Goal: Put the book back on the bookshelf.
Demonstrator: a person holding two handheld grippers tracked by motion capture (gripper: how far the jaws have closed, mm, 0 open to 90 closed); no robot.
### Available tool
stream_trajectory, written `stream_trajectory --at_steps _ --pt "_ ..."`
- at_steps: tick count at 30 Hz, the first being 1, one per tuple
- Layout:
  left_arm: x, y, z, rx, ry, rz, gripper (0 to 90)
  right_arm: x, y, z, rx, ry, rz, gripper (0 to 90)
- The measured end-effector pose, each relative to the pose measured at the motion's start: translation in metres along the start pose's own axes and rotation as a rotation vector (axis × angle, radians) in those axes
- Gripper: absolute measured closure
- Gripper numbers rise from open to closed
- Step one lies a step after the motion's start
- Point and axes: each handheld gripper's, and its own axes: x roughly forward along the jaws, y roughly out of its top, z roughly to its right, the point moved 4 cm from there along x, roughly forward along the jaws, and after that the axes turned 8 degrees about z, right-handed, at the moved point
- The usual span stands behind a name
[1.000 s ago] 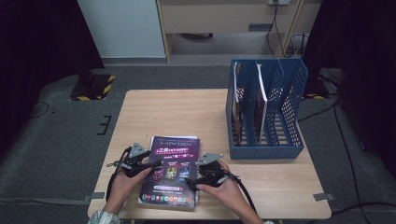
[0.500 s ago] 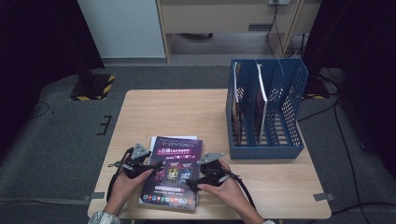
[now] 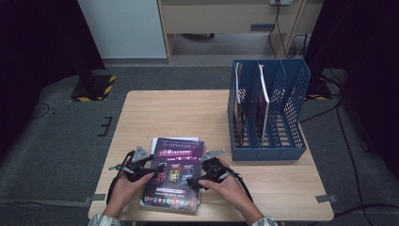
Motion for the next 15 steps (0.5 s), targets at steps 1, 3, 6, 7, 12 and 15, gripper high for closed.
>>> stream_trajectory --at_steps 1,3,6,7,12,15 --pt "0.0 0.0 0.0 0.0 0.001 0.0 33.4 0.001 0.0 0.001 -0.001 0.001 0.001 4.5" --pt "0.0 0.0 0.0 -0.005 -0.003 0.0 33.4 0.002 0.001 0.003 0.0 0.006 0.004 4.7" --pt "0.0 -0.001 -0.001 -0.016 -0.01 0.006 33.3 0.003 0.003 0.004 0.007 0.009 0.01 6.4" --pt "0.0 -0.001 -0.001 -0.017 -0.01 0.007 33.3 0.003 0.003 0.004 0.007 0.009 0.01 6.4" --pt "0.0 -0.002 -0.002 -0.017 -0.012 0.006 33.3 -0.001 0.007 0.005 0.019 -0.012 0.021 14.4" --pt "0.0 -0.002 -0.002 -0.018 -0.012 0.006 33.3 -0.005 0.011 0.005 0.025 0.004 0.039 14.9"
